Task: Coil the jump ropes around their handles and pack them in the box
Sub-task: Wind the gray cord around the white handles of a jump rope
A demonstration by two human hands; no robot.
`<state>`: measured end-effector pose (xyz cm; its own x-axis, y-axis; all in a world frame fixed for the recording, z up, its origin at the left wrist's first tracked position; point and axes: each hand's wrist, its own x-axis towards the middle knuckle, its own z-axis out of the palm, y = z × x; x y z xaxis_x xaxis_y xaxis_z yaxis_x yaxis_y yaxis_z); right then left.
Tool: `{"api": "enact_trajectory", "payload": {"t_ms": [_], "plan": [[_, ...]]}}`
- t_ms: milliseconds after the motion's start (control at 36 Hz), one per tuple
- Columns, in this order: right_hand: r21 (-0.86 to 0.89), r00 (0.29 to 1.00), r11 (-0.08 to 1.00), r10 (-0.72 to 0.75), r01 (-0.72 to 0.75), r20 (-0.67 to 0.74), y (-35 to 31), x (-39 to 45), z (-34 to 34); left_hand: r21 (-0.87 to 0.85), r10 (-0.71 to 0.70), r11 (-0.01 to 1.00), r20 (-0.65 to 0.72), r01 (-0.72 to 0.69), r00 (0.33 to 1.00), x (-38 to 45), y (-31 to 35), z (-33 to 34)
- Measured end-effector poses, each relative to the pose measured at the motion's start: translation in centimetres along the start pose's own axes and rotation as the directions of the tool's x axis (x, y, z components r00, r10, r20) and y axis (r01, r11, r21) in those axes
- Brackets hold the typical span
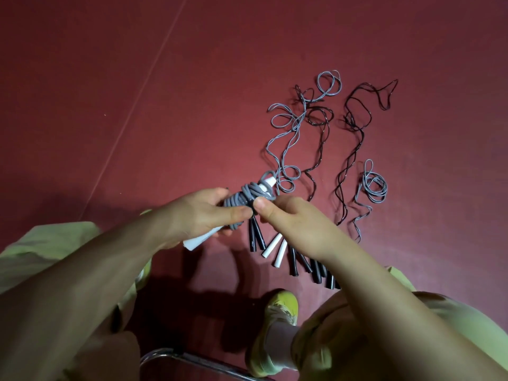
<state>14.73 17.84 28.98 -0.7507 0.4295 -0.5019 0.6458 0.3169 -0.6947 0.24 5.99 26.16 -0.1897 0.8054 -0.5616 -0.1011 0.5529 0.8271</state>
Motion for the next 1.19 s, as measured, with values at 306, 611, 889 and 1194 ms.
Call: {"api": "enact_trajectory", "payload": {"t_ms": [306, 611, 889, 1194], "plan": [[0.199, 0.991, 0.975, 0.079, -0.099, 0.107, 0.9, 0.9, 0.3, 0.047, -0.014, 0.999, -0.047, 0.016, 0.999, -0.3, 0.2, 0.4], [0.271, 0.985, 0.963, -0.052, 0.007, 0.162, 0.6, 0.4, -0.9, -0.305, -0.038, 0.948, 0.173, 0.090, 0.984, -0.4, 0.3, -0.3], [0.353, 0.982, 0.931, 0.025, -0.091, 0.188, 0.4, 0.1, -1.3, -0.233, -0.004, 0.972, 0.146, 0.038, 0.989, -0.4, 0.6, 0.2], [0.439, 0.988, 0.890, 0.072, -0.126, 0.138, 1.2, 0.1, -3.6, -0.377, 0.054, 0.926, 0.085, -0.018, 0.995, -0.4, 0.3, -0.4]]}}
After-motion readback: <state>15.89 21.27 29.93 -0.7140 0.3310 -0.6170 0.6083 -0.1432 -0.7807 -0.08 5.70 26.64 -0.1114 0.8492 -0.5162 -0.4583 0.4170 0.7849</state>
